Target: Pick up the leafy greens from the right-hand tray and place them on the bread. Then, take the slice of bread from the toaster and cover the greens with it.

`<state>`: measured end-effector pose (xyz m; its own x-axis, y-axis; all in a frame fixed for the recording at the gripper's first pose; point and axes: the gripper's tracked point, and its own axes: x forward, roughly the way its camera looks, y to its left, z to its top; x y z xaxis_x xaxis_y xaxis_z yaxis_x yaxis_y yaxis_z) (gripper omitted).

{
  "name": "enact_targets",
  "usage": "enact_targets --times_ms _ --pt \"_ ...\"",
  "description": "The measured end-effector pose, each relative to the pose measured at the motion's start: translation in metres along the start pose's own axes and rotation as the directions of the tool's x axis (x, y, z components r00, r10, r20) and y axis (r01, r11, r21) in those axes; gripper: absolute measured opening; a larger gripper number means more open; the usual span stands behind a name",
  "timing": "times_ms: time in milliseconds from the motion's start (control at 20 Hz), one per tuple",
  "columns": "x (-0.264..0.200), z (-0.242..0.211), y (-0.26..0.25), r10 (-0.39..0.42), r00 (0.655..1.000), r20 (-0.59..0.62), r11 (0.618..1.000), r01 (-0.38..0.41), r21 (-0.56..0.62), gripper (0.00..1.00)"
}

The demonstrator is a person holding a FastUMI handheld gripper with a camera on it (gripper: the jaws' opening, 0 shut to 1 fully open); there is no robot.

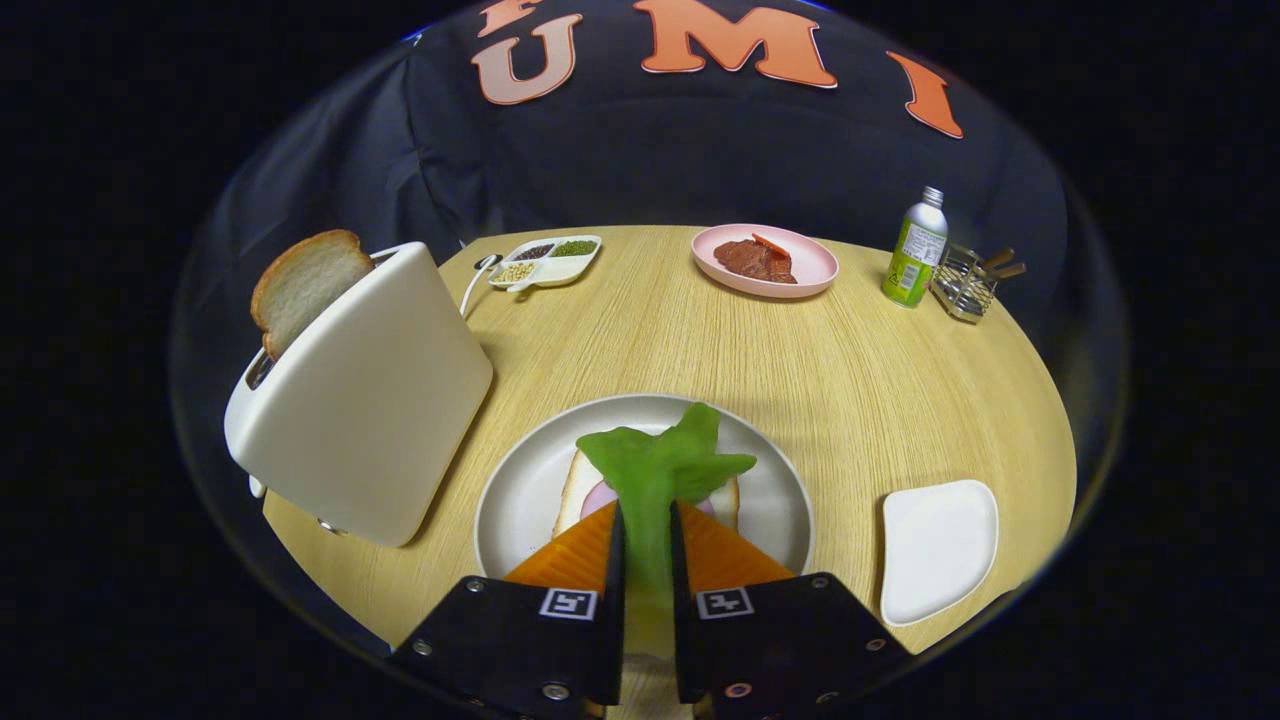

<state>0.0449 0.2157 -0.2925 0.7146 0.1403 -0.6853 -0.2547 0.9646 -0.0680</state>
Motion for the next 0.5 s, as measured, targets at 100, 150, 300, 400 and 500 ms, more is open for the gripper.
enact_targets --times_ms 100,150,300,400,500 --pt "-0.002 0.000 0.000 -0.002 1.000 0.001 1.000 0.002 0.001 0.29" --pt "-0.003 0.002 0.000 -0.001 1.000 0.005 1.000 0.001 0.005 0.32" --pt "-0.004 0.004 0.001 -0.006 1.000 0.013 1.000 0.006 0.017 0.57" --pt "-0.007 0.007 -0.003 -0.037 0.999 0.021 0.999 0.036 0.005 0.76" --pt "-0.012 0.012 -0.005 -0.062 0.998 0.028 0.998 0.062 -0.008 0.87"
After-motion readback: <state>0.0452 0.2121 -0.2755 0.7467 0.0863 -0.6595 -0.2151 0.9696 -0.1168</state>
